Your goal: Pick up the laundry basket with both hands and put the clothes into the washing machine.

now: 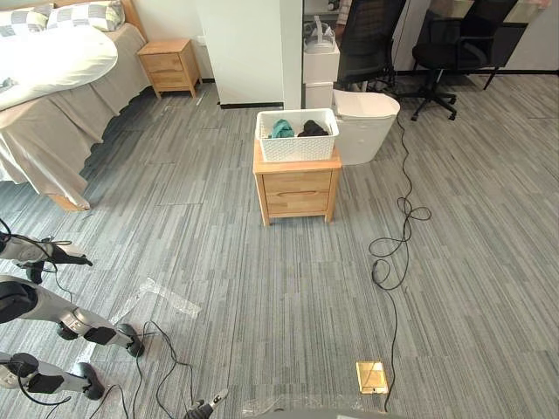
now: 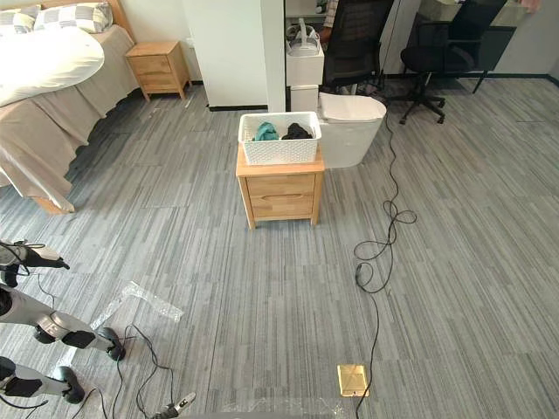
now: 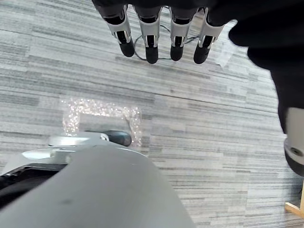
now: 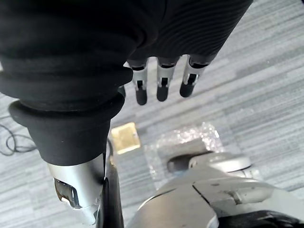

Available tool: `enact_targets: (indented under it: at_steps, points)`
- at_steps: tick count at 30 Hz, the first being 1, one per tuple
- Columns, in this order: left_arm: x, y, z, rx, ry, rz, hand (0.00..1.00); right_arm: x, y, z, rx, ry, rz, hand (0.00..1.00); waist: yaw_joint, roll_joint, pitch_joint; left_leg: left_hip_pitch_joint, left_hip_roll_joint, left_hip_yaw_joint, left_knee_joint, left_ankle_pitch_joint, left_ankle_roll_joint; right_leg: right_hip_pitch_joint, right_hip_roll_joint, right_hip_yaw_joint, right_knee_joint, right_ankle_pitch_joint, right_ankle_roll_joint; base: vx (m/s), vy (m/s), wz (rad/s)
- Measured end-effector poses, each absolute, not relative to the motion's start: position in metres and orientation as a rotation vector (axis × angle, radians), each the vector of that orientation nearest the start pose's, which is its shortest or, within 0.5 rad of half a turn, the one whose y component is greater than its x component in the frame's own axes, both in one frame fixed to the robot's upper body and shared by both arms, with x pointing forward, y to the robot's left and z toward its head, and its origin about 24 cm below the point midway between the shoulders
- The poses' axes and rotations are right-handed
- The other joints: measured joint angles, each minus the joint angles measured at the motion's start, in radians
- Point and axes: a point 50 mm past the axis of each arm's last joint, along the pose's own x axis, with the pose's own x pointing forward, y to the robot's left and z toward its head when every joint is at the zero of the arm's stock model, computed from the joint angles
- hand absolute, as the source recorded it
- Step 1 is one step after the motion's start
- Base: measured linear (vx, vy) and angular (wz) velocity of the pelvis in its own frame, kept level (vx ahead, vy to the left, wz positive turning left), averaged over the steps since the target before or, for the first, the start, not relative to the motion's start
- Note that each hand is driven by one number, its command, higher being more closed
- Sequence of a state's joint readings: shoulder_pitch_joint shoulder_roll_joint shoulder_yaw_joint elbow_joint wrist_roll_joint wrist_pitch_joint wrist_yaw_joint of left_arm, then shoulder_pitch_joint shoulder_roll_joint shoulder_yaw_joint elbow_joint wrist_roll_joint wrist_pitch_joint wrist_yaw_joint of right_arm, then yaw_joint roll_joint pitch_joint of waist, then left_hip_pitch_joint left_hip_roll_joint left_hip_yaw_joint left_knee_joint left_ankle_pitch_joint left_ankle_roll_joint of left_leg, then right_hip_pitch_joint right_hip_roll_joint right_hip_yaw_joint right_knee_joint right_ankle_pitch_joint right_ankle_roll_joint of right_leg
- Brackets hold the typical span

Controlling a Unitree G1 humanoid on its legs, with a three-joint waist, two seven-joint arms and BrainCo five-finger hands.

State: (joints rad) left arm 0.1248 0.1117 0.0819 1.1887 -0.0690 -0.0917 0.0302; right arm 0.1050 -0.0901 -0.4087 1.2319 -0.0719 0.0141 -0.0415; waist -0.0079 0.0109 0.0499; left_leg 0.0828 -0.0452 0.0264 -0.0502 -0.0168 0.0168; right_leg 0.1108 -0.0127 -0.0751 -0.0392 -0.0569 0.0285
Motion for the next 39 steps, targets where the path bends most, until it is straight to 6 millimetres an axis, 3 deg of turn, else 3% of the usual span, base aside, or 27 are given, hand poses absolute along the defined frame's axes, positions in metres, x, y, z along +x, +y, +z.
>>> enact_targets:
  at_steps: [1,2,3,10,11,13,14,15,19,20,23,24,25,27,28,32,39]
  points:
    - [0.053,0.206,-0.17,0.008,1.204,0.237,0.0,0.035,-0.221,-0.173,0.088,1.322,-0.434,0.0,-0.003,0.008,-0.004,0.003,0.0,0.001,-0.001,0.0,0.0,0.003,0.0,0.001,-0.001,0.0,0.0,0.0,0.0,0.0]
    - [0.053,0.206,-0.17,0.008,1.204,0.238,0.0,0.035,-0.221,-0.173,0.088,1.319,-0.434,0.0,-0.004,-0.001,0.002,0.006,0.0,0.002,-0.003,0.0,0.0,0.004,0.0,0.002,-0.001,-0.001,0.001,-0.02,-0.012,-0.03]
    - [0.054,0.206,-0.17,0.01,1.202,0.239,0.0,0.035,-0.221,-0.173,0.089,1.318,-0.433,0.0,-0.003,0.008,-0.002,0.009,0.0,0.003,-0.003,0.0,0.0,0.007,-0.001,0.003,-0.002,-0.001,0.007,-0.03,-0.015,-0.04]
    - [0.06,0.206,-0.169,0.015,1.185,0.245,0.0,0.035,-0.221,-0.173,0.089,1.317,-0.433,0.0,-0.003,0.0,0.013,0.011,0.0,0.005,-0.004,0.0,-0.001,0.008,-0.001,0.007,-0.001,0.0,0.009,-0.03,-0.015,-0.01]
    - [0.061,0.206,-0.169,0.016,1.184,0.245,0.0,0.035,-0.221,-0.173,0.089,1.317,-0.433,0.0,-0.003,0.011,0.007,0.011,0.0,0.005,-0.004,0.0,-0.001,0.008,-0.001,0.007,-0.001,0.0,0.008,0.0,0.0,0.0]
    - [0.061,0.206,-0.169,0.016,1.184,0.246,0.0,0.035,-0.221,-0.173,0.089,1.317,-0.433,0.0,-0.003,0.0,0.014,0.011,0.0,0.005,-0.004,0.0,-0.001,0.008,-0.001,0.007,-0.002,0.0,0.008,0.0,0.0,0.0]
    - [0.061,0.206,-0.169,0.017,1.183,0.246,0.0,0.035,-0.221,-0.173,0.089,1.316,-0.433,0.0,-0.003,0.012,0.008,0.011,0.001,0.005,-0.004,0.0,-0.001,0.008,0.0,0.006,-0.002,0.0,0.008,0.0,0.0,0.0]
    - [0.061,0.206,-0.169,0.017,1.182,0.247,0.0,0.035,-0.221,-0.173,0.089,1.316,-0.433,0.0,-0.003,0.0,0.015,0.011,0.001,0.005,-0.004,0.0,-0.001,0.008,0.0,0.006,-0.001,0.0,0.008,0.0,0.0,0.0]
    - [0.062,0.206,-0.169,0.017,1.18,0.247,0.0,0.035,-0.22,-0.173,0.09,1.316,-0.433,0.0,-0.003,0.009,0.01,0.011,0.001,0.005,-0.004,0.0,-0.001,0.009,0.0,0.006,-0.002,0.0,0.008,0.0,0.0,0.0]
    - [0.062,0.206,-0.169,0.017,1.18,0.247,0.0,0.035,-0.22,-0.173,0.09,1.316,-0.433,0.0,-0.003,-0.003,0.017,0.012,0.001,0.005,-0.004,0.0,-0.001,0.009,0.0,0.006,-0.001,0.0,0.008,0.0,0.0,0.0]
    - [0.062,0.206,-0.169,0.017,1.179,0.247,0.0,0.035,-0.22,-0.173,0.091,1.316,-0.433,0.0,-0.002,-0.002,0.015,0.013,0.001,0.005,-0.003,0.0,0.0,0.011,-0.001,0.006,0.0,0.0,0.008,-0.02,-0.014,0.0]
    - [0.062,0.206,-0.169,0.018,1.178,0.247,0.0,0.035,-0.22,-0.173,0.091,1.316,-0.433,0.0,-0.002,0.008,0.01,0.013,0.001,0.005,-0.003,0.0,0.0,0.011,-0.001,0.006,0.0,0.0,0.008,-0.03,-0.019,0.0]
    - [0.062,0.206,-0.169,0.017,1.179,0.247,0.0,0.035,-0.22,-0.173,0.091,1.317,-0.433,0.0,-0.002,-0.005,0.017,0.013,0.001,0.005,-0.003,0.0,0.0,0.011,-0.001,0.006,0.0,0.0,0.008,-0.03,-0.019,0.0]
    - [0.062,0.206,-0.169,0.017,1.178,0.248,0.0,0.035,-0.22,-0.173,0.091,1.317,-0.433,0.0,-0.002,0.007,0.01,0.013,0.001,0.004,-0.002,0.0,0.0,0.011,-0.001,0.005,0.0,0.0,0.008,0.0,0.0,0.0]
    - [0.062,0.206,-0.169,0.016,1.178,0.249,0.0,0.035,-0.22,-0.173,0.092,1.317,-0.434,0.0,-0.002,-0.004,0.016,0.013,0.001,0.004,-0.002,0.0,0.0,0.011,-0.001,0.005,0.0,0.0,0.008,0.0,0.0,0.0]
    - [0.062,0.207,-0.169,0.009,1.177,0.256,0.0,0.035,-0.22,-0.173,0.108,1.315,-0.447,0.0,-0.001,0.006,0.011,0.01,0.0,-0.003,-0.002,0.0,0.0,0.011,0.0,-0.004,-0.001,0.0,0.008,0.0,0.0,0.04]
    - [0.067,0.211,-0.168,-0.03,1.157,0.307,0.0,0.034,-0.215,-0.174,0.164,1.309,-0.484,0.0,-0.004,-0.01,0.029,-0.001,0.0,-0.063,0.04,-0.006,-0.006,0.05,0.003,-0.065,-0.015,-0.001,0.008,-0.01,-0.023,0.28]
